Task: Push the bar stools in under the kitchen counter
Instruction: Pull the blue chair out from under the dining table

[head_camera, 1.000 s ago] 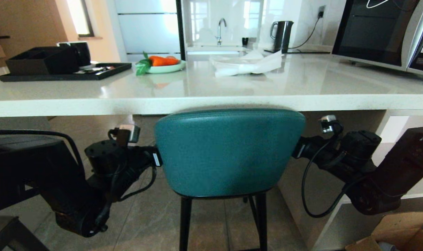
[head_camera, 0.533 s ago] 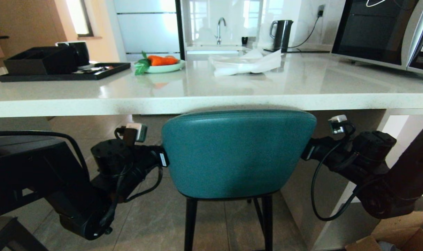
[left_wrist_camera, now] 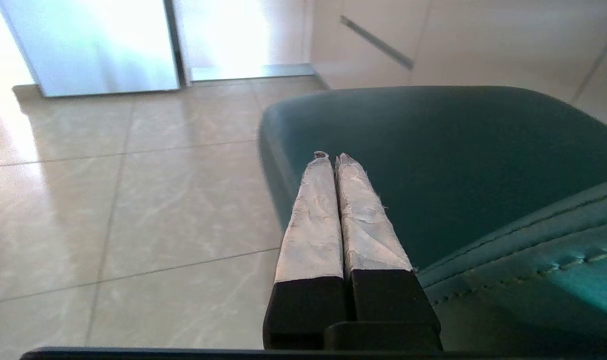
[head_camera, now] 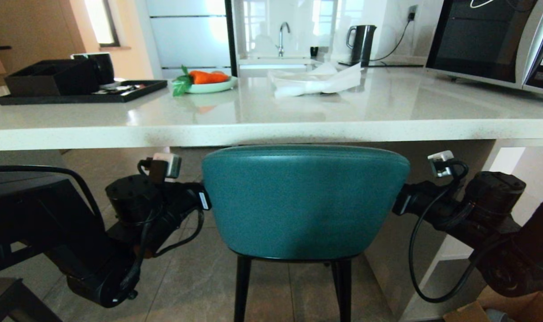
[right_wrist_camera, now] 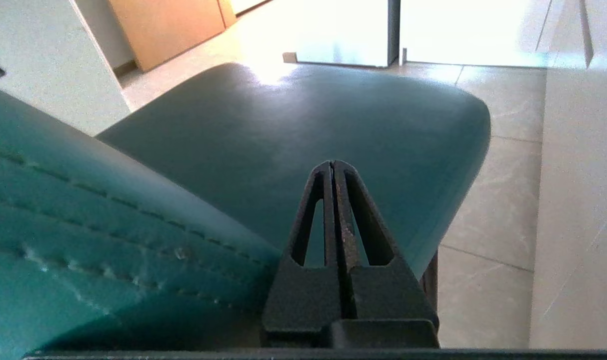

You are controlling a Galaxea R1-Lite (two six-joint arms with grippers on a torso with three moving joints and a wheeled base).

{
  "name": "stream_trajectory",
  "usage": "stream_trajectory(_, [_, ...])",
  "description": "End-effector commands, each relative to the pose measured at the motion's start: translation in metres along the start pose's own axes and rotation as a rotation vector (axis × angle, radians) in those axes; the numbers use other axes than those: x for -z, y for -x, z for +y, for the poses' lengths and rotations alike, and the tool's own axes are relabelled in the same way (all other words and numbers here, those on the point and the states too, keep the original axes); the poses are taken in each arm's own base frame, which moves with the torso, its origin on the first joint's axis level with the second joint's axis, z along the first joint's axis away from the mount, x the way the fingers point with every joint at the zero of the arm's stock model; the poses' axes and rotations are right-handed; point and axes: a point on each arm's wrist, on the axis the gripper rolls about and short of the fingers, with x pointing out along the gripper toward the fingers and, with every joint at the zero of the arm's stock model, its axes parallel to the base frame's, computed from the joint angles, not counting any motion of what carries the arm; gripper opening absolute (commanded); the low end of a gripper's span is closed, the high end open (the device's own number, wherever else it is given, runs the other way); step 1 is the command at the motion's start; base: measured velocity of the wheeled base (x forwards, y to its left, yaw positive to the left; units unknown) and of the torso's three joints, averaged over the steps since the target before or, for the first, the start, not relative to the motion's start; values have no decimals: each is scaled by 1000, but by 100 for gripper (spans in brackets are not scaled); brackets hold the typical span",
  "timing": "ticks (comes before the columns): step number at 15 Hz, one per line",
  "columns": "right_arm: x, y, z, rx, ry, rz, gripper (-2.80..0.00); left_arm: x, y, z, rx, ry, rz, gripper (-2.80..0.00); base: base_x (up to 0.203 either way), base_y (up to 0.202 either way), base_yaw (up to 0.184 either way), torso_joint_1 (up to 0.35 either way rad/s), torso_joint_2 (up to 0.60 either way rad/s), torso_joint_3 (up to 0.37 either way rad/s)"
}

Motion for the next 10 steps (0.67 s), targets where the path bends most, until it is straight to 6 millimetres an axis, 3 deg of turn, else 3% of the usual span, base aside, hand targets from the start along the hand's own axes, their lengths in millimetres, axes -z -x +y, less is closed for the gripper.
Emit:
stream_trajectory(1, [-1, -8, 42, -134, 0, -1, -280, -9, 3, -1, 6, -5, -32, -280, 0, 0, 0, 0, 0, 0])
stream_trajectory(10, [4, -8, 47, -128, -10, 16, -280, -7, 8, 1, -2, -58, -12, -280, 0, 0, 0, 0, 0, 0])
